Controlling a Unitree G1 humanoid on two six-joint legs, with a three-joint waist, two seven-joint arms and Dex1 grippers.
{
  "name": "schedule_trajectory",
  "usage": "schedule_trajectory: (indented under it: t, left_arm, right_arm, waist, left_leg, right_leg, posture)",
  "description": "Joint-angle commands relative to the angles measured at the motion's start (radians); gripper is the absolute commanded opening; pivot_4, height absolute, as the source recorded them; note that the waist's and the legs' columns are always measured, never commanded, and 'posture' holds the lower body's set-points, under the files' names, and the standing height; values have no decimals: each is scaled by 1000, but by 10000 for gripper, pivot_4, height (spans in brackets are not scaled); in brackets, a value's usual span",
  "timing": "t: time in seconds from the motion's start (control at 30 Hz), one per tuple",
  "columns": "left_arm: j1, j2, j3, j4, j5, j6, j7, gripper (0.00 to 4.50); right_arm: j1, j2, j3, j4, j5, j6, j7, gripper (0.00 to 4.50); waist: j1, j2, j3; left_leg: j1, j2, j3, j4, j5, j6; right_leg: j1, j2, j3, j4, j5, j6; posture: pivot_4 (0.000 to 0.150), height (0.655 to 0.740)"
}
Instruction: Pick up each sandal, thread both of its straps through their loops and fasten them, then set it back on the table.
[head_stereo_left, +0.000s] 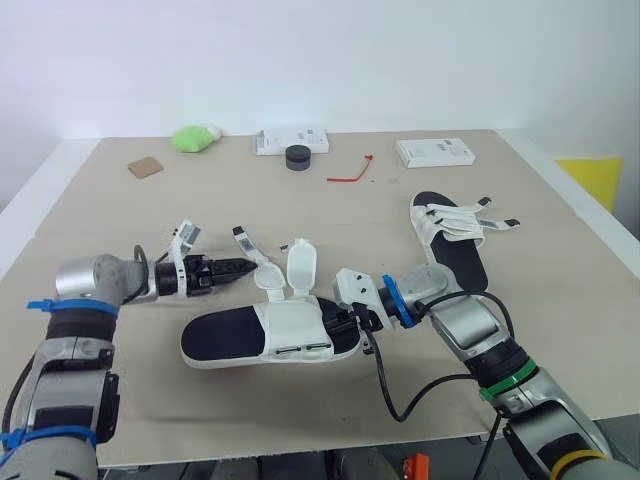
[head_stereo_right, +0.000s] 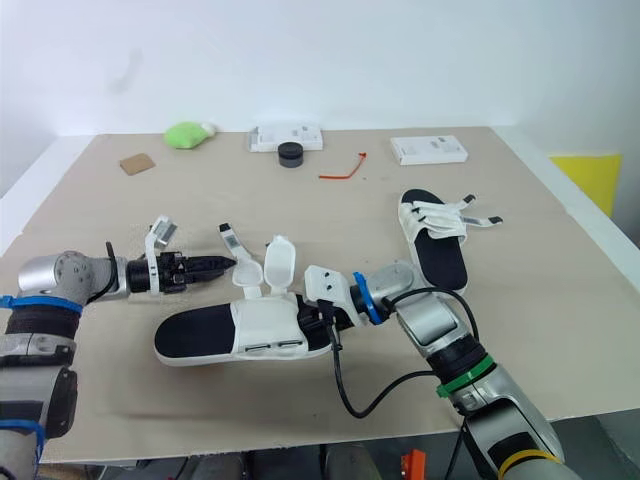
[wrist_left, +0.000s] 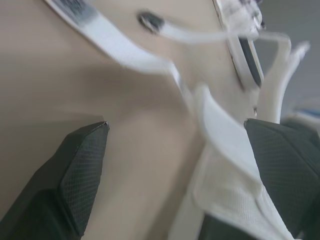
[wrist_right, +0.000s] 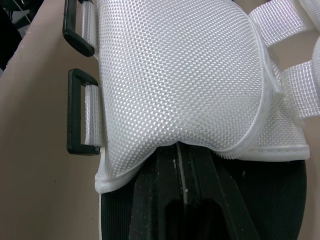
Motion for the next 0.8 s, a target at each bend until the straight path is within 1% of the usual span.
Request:
schedule_trajectory:
  t: [0.03, 0.1, 0.37, 0.5, 0.67, 0.77, 0.8]
  left_arm:
    - [-54, -44, 94, 92, -4, -10, 92, 44890]
    - [-74, -74, 115, 116, -5, 0, 120, 44890]
    - [-98, -161, 156, 115, -2, 77, 219, 44890]
    - [-112, -203, 199, 154, 13, 19, 288, 44890]
    - [-126, -230, 248, 202, 23, -48, 361, 44890]
    - [-128, -242, 255, 206, 27, -91, 363, 44890]
    - [-129, -242, 255, 206, 27, -92, 363, 39881]
  right_arm:
    - [54, -9, 112, 84, -91, 38, -3, 0]
    - [54, -10, 112, 78, -90, 40, -2, 0]
    - [46, -8, 103, 72, -82, 44, 1, 0]
    - [49, -3, 104, 67, -80, 47, -2, 0]
    - [52, -4, 102, 62, -78, 50, -5, 0]
    - [55, -7, 101, 57, -78, 52, -8, 0]
    - [56, -8, 101, 55, -78, 53, -8, 0]
  waist:
    - [0, 0, 0]
    - [0, 1, 0]
    - [-1, 1, -1]
    - [-1, 2, -1]
    - [-1, 2, -1]
    - [-4, 2, -1]
    - [-6, 2, -1]
  left_leg:
    - [0, 0, 0, 0, 0, 0]
    - [0, 0, 0, 0, 0, 0]
    - [0, 0, 0, 0, 0, 0]
    - [0, 0, -1, 0, 0, -1]
    - [3, 0, -1, 0, 0, -1]
    - [7, 0, -1, -1, -1, -2]
    - [8, 0, -1, 0, -1, -2]
  right_leg:
    - [2, 0, 0, 0, 1, 1]
    - [2, 1, 0, 0, 2, 4]
    - [2, 1, 0, 0, 2, 4]
    - [2, 1, 0, 0, 2, 4]
    - [5, 0, 0, 0, 2, 4]
    - [9, 0, 0, 0, 0, 1]
    - [9, 0, 0, 0, 0, 0]
  posture:
    - [1500, 7400]
    - [1500, 7400]
    - [1500, 7400]
    - [1500, 7400]
    - [1500, 7400]
    - [1500, 7400]
    - [1500, 7400]
